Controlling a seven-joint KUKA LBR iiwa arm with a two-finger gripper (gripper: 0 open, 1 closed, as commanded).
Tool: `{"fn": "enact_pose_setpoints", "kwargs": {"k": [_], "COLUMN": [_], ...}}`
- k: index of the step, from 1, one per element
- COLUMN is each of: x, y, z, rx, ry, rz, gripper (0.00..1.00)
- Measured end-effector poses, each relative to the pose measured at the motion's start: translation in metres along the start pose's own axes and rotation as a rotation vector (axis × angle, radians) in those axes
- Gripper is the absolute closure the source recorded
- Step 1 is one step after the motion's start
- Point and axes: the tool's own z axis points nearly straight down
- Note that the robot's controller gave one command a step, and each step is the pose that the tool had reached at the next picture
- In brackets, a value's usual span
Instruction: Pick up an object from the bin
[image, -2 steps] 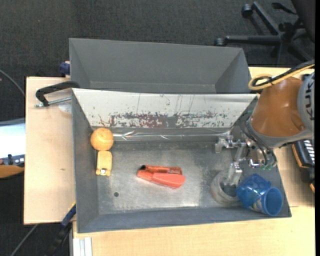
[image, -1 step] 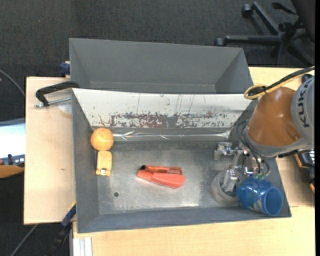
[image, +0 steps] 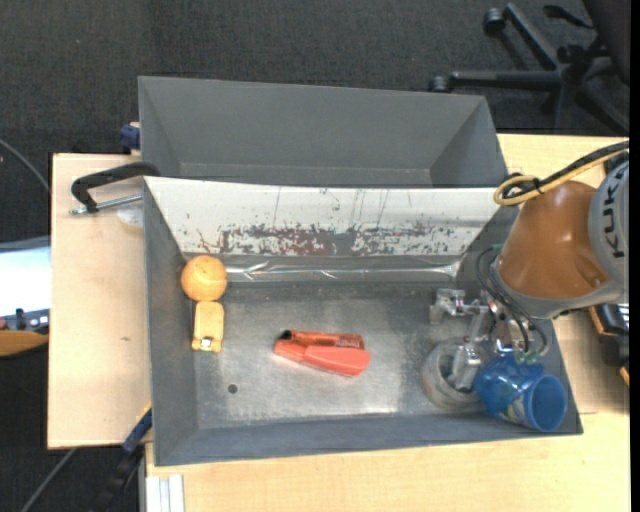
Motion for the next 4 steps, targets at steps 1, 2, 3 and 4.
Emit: {"fn": "enact_pose_setpoints", "kwargs": {"k": [1, 2, 3, 4], "x": [0.012, 0.012, 0.0145, 0.0111], "y": [-0.0069, -0.0069, -0.0129, -0.0162], "z": [-0.0023, -0.0023, 0.0011, -0.0001], "rx": [0.003, 0.003, 0.001, 0.004], "ry": [-0.026, -0.026, -0.022, -0.038], "rz": [0.052, 0.052, 0.019, 0.006], "gripper": [1.0, 1.0, 0.0, 1.0]}}
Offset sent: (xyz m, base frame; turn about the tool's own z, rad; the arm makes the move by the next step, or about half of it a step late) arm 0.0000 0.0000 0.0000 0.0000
